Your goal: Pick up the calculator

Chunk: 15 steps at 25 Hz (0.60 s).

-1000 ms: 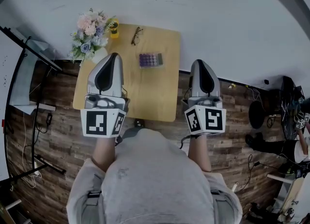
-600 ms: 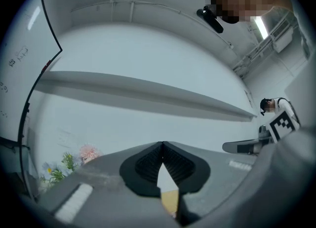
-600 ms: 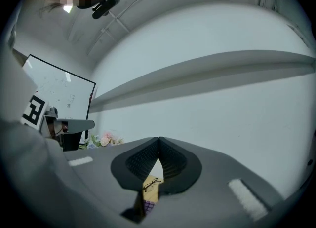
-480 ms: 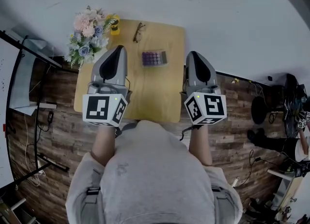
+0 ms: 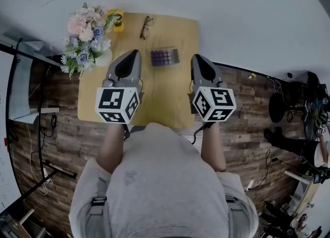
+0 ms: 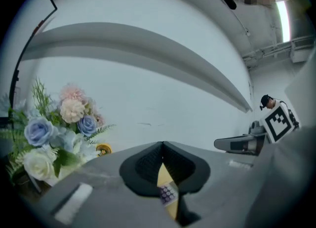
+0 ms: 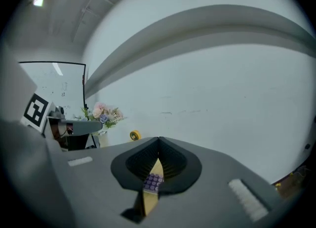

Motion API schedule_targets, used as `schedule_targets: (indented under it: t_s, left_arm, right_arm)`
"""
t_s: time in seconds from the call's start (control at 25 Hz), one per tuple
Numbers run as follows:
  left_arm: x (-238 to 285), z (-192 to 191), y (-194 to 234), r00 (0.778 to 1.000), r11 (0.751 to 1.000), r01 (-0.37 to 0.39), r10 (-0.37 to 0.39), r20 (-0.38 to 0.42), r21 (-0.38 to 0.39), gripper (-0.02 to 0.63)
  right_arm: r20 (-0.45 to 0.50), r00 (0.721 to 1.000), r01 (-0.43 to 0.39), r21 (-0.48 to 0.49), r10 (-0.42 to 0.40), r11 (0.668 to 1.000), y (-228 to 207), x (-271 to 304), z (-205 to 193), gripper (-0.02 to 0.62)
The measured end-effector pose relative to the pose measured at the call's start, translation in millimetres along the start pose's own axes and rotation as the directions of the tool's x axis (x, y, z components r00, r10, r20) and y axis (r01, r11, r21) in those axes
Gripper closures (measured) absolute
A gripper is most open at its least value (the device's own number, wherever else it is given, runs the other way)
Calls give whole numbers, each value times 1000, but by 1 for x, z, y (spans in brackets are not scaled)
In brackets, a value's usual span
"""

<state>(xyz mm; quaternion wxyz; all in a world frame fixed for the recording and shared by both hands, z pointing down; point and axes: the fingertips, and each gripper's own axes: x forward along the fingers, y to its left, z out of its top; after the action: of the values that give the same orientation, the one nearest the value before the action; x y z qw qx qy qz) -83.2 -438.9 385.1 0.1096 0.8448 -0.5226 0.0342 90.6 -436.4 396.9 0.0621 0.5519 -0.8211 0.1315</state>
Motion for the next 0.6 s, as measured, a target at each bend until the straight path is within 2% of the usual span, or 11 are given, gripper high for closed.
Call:
schedule_targets:
  t_s: [0.32, 0.6]
  left_arm:
    - [36, -61, 15, 986, 996, 7, -21, -165, -85, 601]
    - [59, -109, 21, 954, 986, 25, -74, -292, -167, 553]
  right_arm:
    - [-177, 984, -6, 91, 22, 996, -14, 38, -59, 589]
    - [-304, 952, 19, 151, 28, 988, -26, 66, -102, 569]
